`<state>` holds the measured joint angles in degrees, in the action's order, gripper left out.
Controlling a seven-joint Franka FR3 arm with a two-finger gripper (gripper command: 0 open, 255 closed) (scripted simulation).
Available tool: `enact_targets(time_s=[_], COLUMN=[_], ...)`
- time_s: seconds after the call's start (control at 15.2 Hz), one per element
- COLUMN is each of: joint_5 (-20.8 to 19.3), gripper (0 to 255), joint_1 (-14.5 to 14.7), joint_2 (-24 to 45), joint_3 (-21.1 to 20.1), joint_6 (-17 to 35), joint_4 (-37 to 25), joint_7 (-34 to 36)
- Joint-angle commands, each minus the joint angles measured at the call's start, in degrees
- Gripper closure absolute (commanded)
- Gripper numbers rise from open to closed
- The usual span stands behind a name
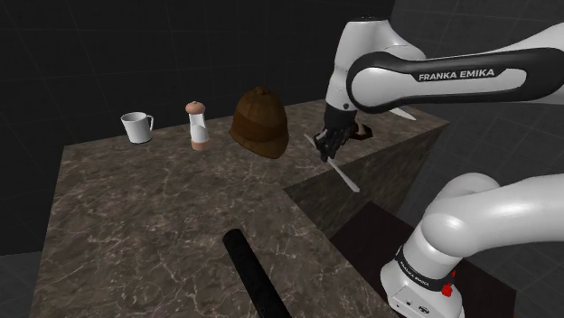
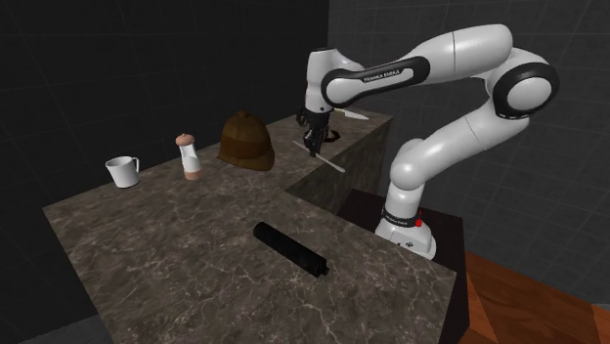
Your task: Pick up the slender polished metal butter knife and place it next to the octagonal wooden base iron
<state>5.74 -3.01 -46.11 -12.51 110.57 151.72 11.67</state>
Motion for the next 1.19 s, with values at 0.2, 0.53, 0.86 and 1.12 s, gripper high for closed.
enact_targets(time_s=[0.2, 0.53, 0.86, 1.12], joint_5=[-4.36, -8.32, -11.35, -12.78], gripper=[255, 255, 255, 255], joint_1=[-3.97, -7.74, -10.75, -12.46], joint_2=[1.42, 5.07, 10.47, 15.74], joint_3=[6.49, 12.73, 18.65, 23.15], joint_6=[1.44, 3.34, 5.36, 6.81], joint_4=[-0.01, -1.97, -5.68, -9.84], joint_7=[-7.33, -14.33, -21.06, -26.35])
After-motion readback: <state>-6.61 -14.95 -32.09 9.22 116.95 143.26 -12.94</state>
